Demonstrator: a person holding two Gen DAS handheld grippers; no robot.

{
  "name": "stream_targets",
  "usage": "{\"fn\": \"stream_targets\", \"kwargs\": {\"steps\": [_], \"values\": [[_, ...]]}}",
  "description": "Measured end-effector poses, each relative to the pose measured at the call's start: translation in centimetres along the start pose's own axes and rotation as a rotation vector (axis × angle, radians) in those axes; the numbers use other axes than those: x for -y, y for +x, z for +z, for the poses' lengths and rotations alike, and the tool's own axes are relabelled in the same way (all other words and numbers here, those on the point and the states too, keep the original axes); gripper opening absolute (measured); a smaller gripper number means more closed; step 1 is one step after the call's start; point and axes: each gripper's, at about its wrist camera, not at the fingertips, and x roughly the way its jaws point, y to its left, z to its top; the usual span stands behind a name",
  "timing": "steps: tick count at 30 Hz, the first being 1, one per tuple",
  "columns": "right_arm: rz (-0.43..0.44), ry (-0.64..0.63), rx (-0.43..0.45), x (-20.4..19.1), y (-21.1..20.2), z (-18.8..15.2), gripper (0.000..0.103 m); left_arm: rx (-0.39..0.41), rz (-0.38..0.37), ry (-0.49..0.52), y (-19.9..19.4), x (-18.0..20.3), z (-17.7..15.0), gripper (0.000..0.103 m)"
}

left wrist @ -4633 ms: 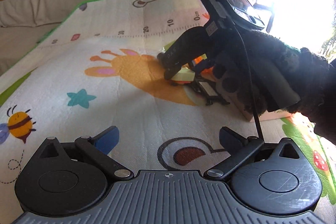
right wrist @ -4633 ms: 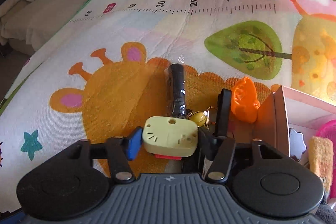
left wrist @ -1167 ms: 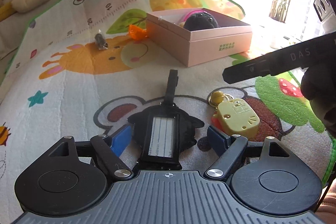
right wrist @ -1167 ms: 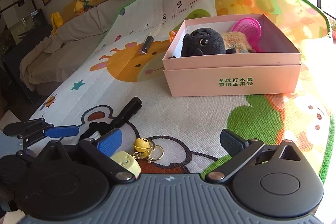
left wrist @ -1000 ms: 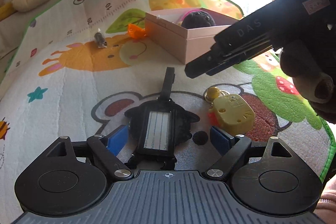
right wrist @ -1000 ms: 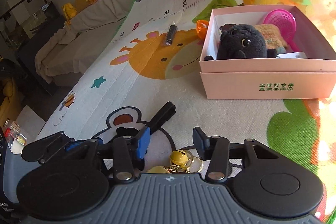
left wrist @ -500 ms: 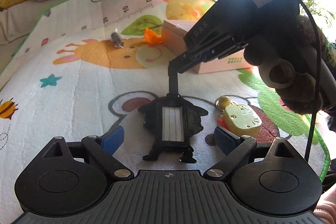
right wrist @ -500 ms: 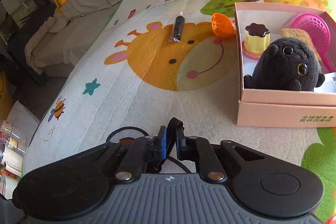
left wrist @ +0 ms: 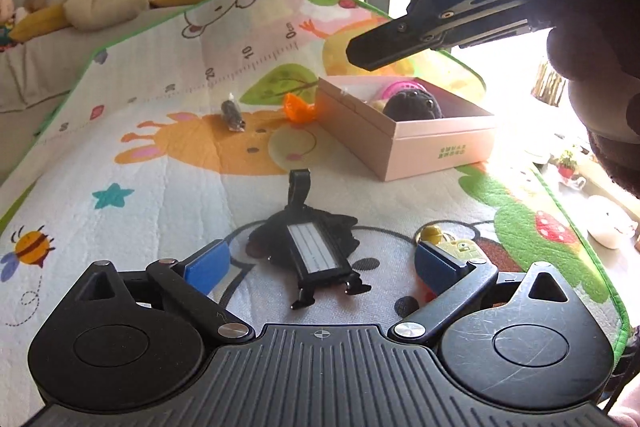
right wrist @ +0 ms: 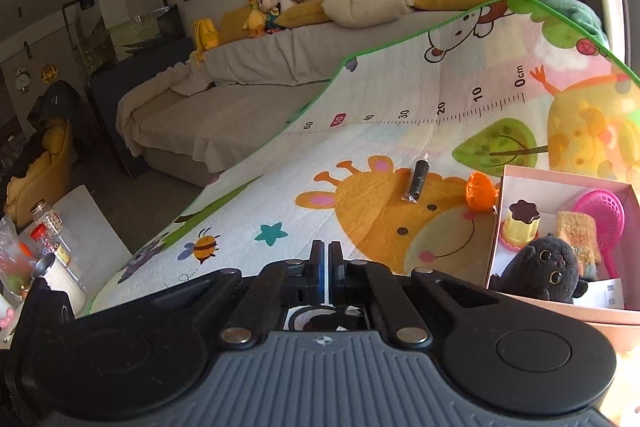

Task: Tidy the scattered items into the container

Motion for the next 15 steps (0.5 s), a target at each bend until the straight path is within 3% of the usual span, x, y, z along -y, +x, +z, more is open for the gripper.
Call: {"fn": "stream_targets", "kwargs": {"steps": [3, 4, 5, 7, 8, 11, 12, 13, 14, 15], "values": [[-0.022, 0.054, -0.066, 1.4, 1.7, -0.7, 0.004, -0.021, 0.003, 0.003, 0.3, 0.3, -0.3, 0.102], [-0.021, 0.072, -0.098, 1.9, 2.6, -1.0, 0.012, -0.026, 0.003, 0.004, 0.4, 0.3, -0.4, 0.102], [-0.019, 0.089, -0.127, 2.3, 3.6, -1.3, 0.031, -0.03, 0.002, 0.004, 0.5, 0.3, -0.5, 0.102], [-0.029, 0.102, -0.152, 2.4, 5.4, -2.1, 0.055, -0.037, -0.001, 0.002, 0.5, 0.3, -0.7, 0.102], [-0.04, 0.092, -0.16, 2.2, 6.2, -2.4, 0.056, -0.041, -0.002, 0.001, 0.6, 0.3, -0.8, 0.102], [-0.086, 0.061, -0.205, 1.5, 9.2, -3.3, 0.051, -0.045, -0.003, -0.003, 0.6, 0.1, -0.9, 0.102], [-0.102, 0.049, -0.217, 1.3, 10.2, -3.5, 0.045, -0.043, -0.001, -0.004, 0.6, 0.0, -0.9, 0.102], [-0.113, 0.034, -0.223, 1.2, 10.8, -3.5, 0.026, -0.04, 0.003, -0.006, 0.5, 0.0, -0.9, 0.102], [-0.129, 0.01, -0.229, 1.1, 11.4, -3.4, 0.016, -0.036, 0.008, -0.01, 0.4, -0.1, -0.9, 0.102], [-0.147, -0.004, -0.218, 1.1, 11.4, -3.3, 0.014, -0.03, 0.011, -0.015, 0.3, -0.3, -0.9, 0.102]]}}
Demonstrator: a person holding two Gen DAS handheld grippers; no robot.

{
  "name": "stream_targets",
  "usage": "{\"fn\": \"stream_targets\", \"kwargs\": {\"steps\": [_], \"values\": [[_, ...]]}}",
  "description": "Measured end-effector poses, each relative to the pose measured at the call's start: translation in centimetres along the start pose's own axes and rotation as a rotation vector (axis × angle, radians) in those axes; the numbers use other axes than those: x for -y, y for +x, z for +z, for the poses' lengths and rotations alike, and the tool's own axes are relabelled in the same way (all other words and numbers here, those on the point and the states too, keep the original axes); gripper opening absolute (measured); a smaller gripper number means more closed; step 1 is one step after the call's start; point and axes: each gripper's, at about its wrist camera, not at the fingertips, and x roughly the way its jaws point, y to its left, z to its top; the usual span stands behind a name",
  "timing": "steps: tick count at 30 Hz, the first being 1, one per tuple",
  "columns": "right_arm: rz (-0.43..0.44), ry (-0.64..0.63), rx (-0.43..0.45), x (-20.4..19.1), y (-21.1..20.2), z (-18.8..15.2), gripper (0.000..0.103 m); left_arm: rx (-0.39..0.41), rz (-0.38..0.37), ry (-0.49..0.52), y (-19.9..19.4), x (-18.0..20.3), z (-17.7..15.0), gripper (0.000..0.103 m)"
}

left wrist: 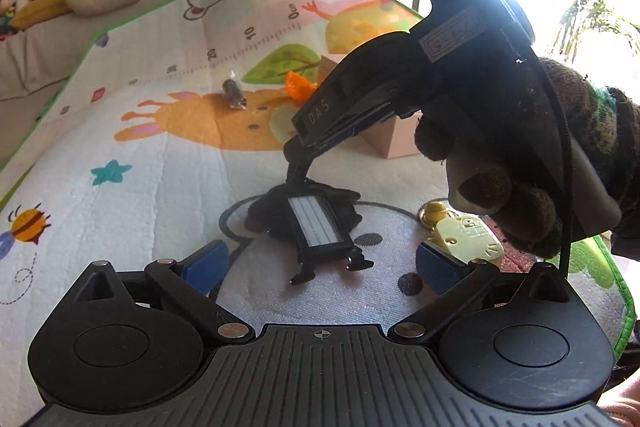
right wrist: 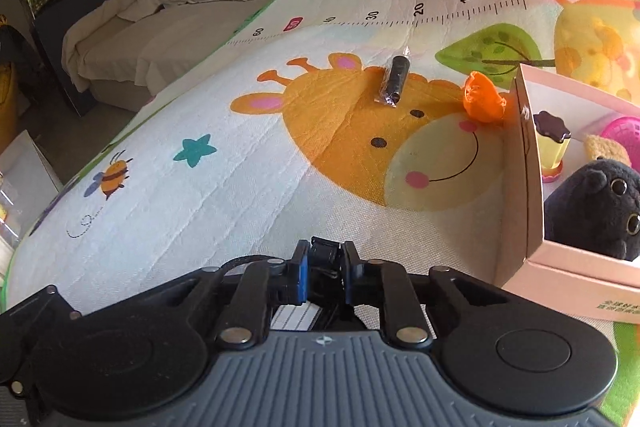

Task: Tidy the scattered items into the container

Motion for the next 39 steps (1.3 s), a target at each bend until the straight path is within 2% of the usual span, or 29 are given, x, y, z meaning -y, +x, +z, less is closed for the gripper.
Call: {"fn": "stream_targets", "kwargs": {"steps": [1, 7, 13, 16, 23, 26, 28, 35, 39], "values": [[-0.002, -0.004, 0.014, 0.1, -0.3, 0.2, 0.014, 0.007, 0.001, -0.005, -0.1, -0.1, 0.0, 0.102], [0.112, 0.005, 0.131, 0.9, -7.0, 1.4, 0.014, 0.068, -0.001, 0.001, -0.6, 0.3, 0.8, 0.103], [0.179, 0.002, 0.147, 0.5, -10.9, 1.4, 0.014, 0.114, -0.001, 0.026, -0.6, 1.9, 1.5, 0.103], [0.189, -0.01, 0.15, 0.1, -11.6, 1.0, 0.014, 0.124, 0.026, 0.012, -0.3, 2.3, 1.9, 0.103], [0.21, 0.045, 0.127, 0.3, -12.0, 0.7, 0.014, 0.146, 0.172, -0.032, 0.2, 2.8, 2.0, 0.103], [0.202, 0.049, 0.113, 0.1, -11.9, 0.4, 0.014, 0.12, 0.134, -0.022, 0.1, 2.8, 1.3, 0.103], [0.203, 0.047, 0.113, 0.1, -11.9, 0.2, 0.014, 0.106, 0.142, 0.006, 0.2, 2.7, 1.1, 0.103], [0.195, 0.053, 0.123, 0.4, -12.4, -0.3, 0.014, 0.122, 0.257, -0.025, -0.5, -0.4, 1.7, 0.103], [0.194, 0.073, 0.12, 0.8, -12.2, 0.0, 0.014, 0.098, 0.321, -0.027, -0.5, -1.5, 1.5, 0.103]]}}
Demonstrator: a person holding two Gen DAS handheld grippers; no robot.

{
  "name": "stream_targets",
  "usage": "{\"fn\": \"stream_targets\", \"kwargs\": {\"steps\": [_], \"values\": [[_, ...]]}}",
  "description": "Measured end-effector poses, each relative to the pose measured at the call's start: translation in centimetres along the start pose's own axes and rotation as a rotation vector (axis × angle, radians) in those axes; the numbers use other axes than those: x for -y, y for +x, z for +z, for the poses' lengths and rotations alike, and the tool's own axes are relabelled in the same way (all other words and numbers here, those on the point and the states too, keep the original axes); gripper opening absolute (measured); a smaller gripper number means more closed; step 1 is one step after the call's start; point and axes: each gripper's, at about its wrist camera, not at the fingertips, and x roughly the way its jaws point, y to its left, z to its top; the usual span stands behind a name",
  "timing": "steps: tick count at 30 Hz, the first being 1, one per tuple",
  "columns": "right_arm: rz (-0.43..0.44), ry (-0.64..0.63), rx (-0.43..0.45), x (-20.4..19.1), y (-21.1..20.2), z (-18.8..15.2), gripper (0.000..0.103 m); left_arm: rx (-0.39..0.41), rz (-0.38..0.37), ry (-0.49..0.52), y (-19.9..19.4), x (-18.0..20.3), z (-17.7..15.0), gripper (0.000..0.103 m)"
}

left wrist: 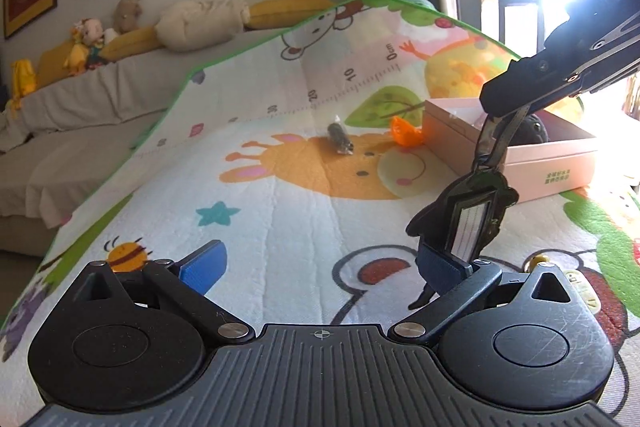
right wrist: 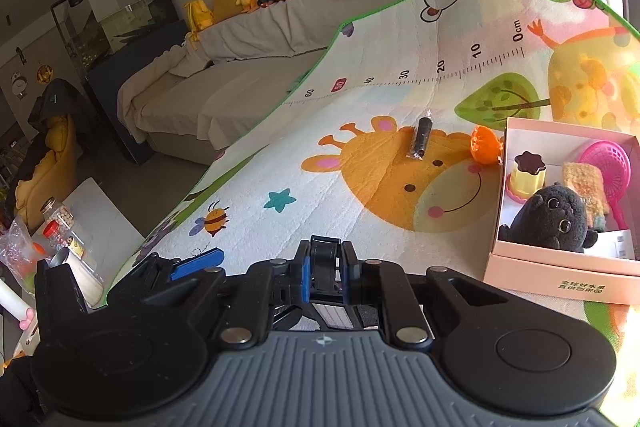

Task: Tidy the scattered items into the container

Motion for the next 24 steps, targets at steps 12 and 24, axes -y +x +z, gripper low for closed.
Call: {"fn": "stream_targets", "kwargs": {"steps": [12, 24], "values": [[-0.008, 0.012, -0.005, -0.1, 0.5, 0.3, 0.014, -0.049, -0.276, 0.019, 0.3, 5.4, -0.9, 0.103], [-0.005, 0.034, 0.013, 0.6, -0.5, 0.1, 0.014, -0.034, -0.181, 0.006, 1.2, 2.8, 1.3, 0.103]]}}
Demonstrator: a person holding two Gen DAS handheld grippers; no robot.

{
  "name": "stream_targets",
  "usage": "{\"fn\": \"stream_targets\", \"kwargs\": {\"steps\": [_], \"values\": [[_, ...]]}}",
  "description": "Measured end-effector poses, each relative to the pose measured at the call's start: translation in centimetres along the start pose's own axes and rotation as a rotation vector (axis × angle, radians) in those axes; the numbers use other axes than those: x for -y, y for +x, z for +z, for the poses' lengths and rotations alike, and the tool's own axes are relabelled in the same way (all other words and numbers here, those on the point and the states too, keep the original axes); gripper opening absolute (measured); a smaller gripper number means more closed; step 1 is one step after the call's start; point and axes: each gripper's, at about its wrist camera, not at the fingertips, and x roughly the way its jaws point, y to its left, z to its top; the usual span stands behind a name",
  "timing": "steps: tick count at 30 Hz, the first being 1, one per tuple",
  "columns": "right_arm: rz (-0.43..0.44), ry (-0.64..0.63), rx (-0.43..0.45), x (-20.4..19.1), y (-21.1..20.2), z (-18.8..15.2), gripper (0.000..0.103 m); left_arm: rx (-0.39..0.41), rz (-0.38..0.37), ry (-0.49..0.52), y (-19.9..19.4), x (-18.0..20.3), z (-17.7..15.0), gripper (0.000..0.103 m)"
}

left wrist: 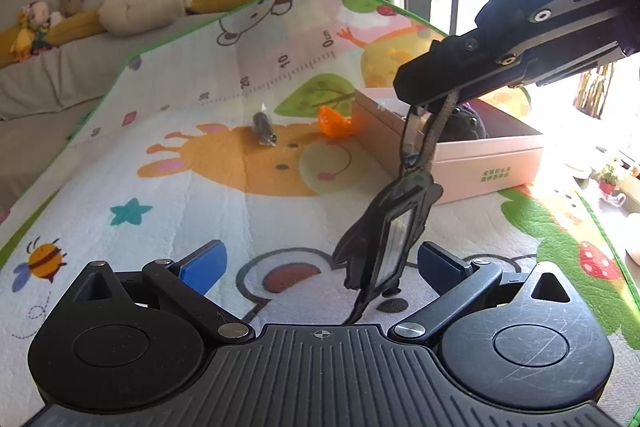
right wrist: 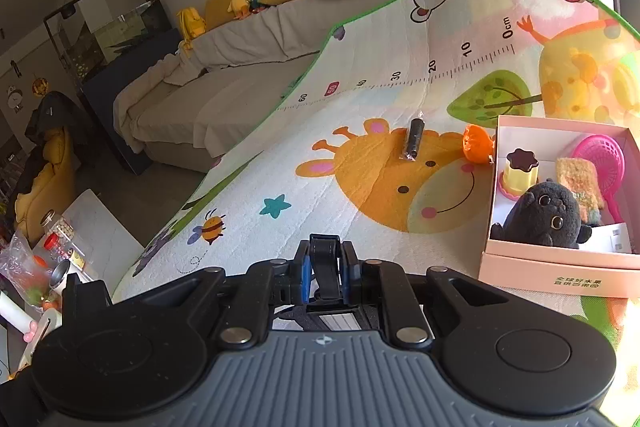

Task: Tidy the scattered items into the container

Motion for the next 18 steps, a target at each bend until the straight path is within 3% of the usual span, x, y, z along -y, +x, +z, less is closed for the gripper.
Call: {"fn": "stream_targets", "kwargs": {"steps": [8, 14, 16, 18], "values": [[0.017, 0.004, -0.001, -0.4, -0.4, 0.0, 0.014, 0.006, 0.026, 0.031, 0.0, -2.4, 0.7, 0.103], [0.023, 0.012, -0.005, -0.7, -0.3, 0.0, 0.014, -0.015, 0.089, 0.022, 0.5, -3.5, 0.0, 0.103], [0.027, 0.017, -0.01, -0.8, -0.1, 0.1, 0.014, -0.022, 0.068, 0.015, 0.4, -3.6, -0.3, 0.103], [0.028, 0.017, -0.014, -0.9, 0.0, 0.0, 0.014, -0.012, -0.024, 0.009, -0.2, -3.4, -0.8, 0.103]]}}
